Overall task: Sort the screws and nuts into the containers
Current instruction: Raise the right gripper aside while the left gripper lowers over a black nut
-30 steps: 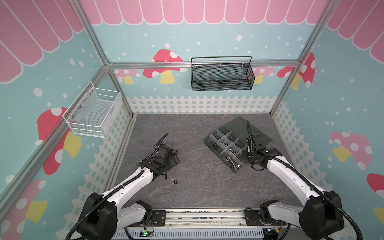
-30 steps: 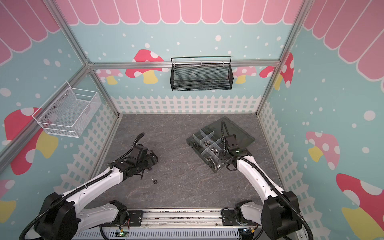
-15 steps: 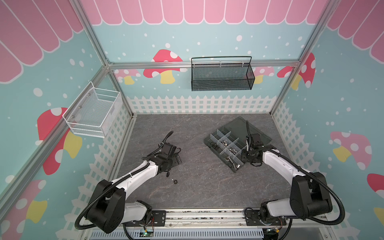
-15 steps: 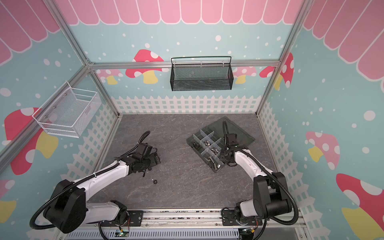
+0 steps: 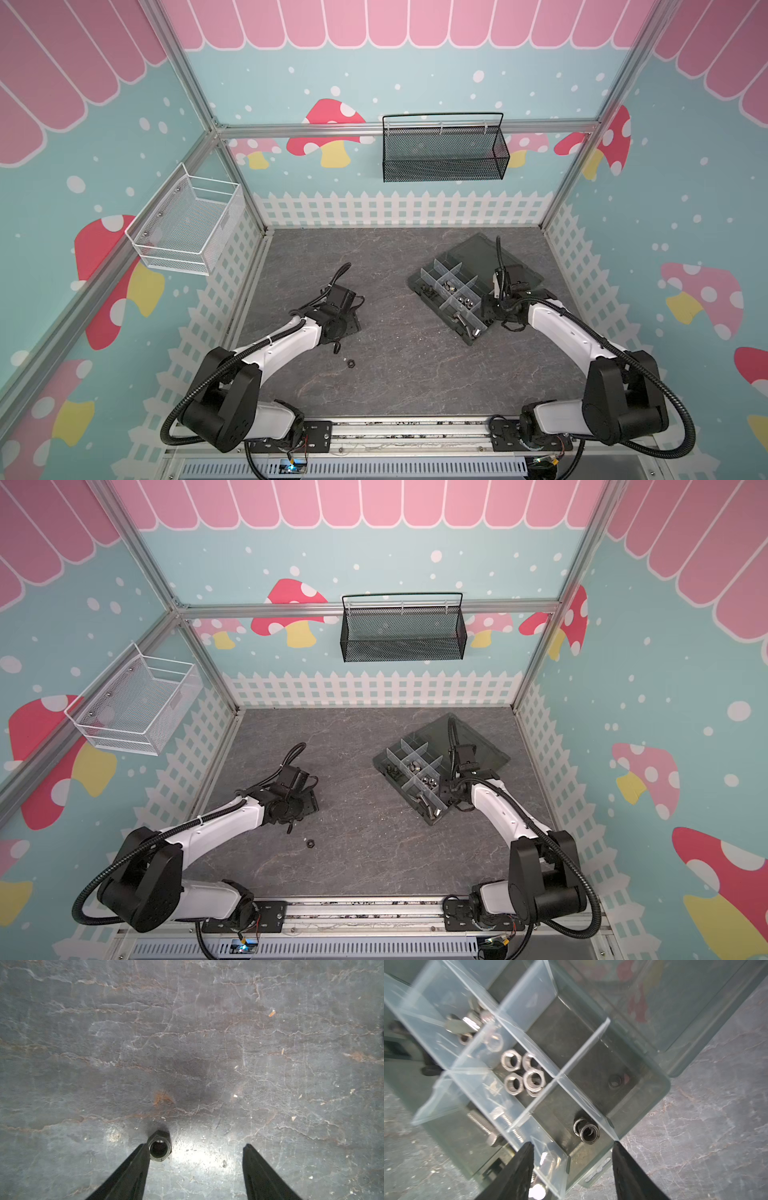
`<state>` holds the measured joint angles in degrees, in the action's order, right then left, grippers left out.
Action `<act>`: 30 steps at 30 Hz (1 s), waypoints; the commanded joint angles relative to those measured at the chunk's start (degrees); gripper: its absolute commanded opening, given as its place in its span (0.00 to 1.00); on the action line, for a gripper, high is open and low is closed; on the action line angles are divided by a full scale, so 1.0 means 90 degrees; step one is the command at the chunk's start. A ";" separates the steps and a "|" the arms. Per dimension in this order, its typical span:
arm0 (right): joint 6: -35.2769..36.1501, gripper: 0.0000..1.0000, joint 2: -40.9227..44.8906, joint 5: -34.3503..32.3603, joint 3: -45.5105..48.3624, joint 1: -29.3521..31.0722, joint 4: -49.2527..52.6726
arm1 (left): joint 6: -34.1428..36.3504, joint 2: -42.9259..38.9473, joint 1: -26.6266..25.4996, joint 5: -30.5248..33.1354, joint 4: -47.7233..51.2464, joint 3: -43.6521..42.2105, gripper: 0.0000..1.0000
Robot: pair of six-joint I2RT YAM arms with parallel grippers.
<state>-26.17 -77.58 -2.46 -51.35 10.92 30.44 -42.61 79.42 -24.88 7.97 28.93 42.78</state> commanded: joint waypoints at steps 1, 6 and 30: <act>0.0028 0.65 0.0323 0.0127 -0.0183 -0.0020 -0.0003 | 0.0042 0.0069 0.0048 0.0173 0.0236 0.0149 0.69; 0.0047 0.73 0.0718 0.0129 -0.0169 -0.0022 -0.0041 | 0.0076 0.0058 0.0123 0.0191 0.0292 0.0019 0.68; -0.0309 0.98 0.1653 -0.0429 0.0084 -0.0020 -0.0267 | 0.0321 0.0862 0.0429 0.0111 0.0278 0.0008 0.49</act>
<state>-28.14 -63.22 -5.19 -51.07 10.92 28.27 -40.18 85.95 -21.39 8.84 30.63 42.52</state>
